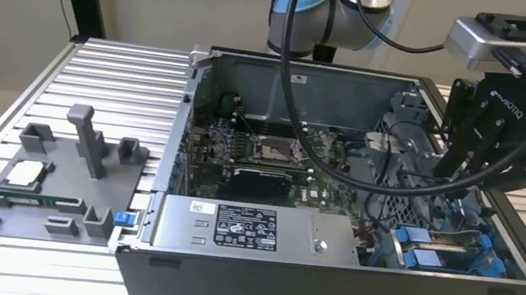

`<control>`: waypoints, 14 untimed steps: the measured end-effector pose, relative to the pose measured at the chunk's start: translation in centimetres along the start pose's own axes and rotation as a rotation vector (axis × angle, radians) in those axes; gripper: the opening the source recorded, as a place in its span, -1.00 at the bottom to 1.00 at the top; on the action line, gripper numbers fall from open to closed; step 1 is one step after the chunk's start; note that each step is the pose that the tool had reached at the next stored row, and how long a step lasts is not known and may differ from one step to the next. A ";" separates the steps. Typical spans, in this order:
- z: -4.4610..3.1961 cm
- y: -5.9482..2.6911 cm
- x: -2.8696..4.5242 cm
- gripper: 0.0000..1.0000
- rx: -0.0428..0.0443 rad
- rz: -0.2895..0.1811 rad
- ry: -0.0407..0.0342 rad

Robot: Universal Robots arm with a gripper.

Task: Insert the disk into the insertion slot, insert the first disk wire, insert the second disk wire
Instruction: 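Insert the first disk wire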

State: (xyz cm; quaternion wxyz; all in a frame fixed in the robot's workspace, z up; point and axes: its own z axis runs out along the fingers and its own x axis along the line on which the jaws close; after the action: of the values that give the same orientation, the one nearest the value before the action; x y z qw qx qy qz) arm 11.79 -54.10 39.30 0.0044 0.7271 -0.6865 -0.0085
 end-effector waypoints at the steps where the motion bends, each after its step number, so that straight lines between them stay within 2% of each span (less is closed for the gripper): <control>1: 0.00 0.00 0.00 1.00 0.0000 0.000 0.0001; 10: 0.06 0.00 0.00 1.00 0.0003 0.000 0.0000; 14: 0.20 0.01 0.01 1.00 0.0068 -0.002 0.0004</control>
State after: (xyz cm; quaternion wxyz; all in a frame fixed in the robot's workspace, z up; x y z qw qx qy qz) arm 11.77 -54.10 39.10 0.0021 0.7277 -0.6859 -0.0060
